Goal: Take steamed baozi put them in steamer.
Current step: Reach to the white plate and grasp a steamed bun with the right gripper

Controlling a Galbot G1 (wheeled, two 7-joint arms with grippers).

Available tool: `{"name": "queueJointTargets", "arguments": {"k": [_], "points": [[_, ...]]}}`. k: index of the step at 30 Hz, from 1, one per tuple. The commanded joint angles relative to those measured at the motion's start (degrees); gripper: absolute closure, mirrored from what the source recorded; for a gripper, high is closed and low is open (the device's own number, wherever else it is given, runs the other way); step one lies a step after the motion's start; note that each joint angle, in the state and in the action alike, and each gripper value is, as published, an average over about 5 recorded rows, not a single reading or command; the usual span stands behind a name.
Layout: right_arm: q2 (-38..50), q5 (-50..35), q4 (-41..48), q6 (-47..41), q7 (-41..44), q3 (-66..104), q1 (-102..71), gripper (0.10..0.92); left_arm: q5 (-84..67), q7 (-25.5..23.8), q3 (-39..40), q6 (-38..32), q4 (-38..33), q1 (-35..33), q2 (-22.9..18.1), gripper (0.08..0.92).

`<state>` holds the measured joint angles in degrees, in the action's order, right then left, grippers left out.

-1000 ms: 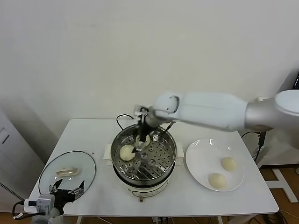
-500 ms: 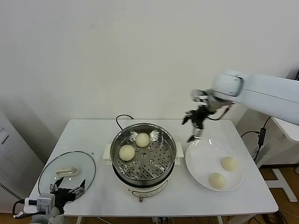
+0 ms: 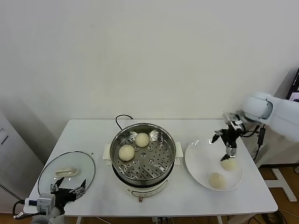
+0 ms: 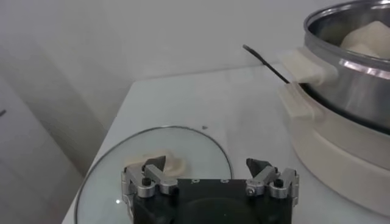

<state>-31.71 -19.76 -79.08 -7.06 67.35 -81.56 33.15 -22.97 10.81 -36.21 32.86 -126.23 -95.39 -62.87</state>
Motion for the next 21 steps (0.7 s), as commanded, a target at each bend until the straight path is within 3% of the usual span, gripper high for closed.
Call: {"name": "queueJointTargets", "arguments": {"k": [1, 21], "points": [[2.27, 7.96, 1.89, 3.03, 1.36, 8.85, -14.75, 0.203, 0.06, 0.05, 0.17, 0.19, 0.18, 0.25, 0.06, 0.177], [-1.88, 10.97, 6.55, 3.05, -0.29, 17.5, -26.53, 0.203, 0.06, 0.02, 0.36, 0.22, 1.11, 0.57, 0.19, 0.177]]}}
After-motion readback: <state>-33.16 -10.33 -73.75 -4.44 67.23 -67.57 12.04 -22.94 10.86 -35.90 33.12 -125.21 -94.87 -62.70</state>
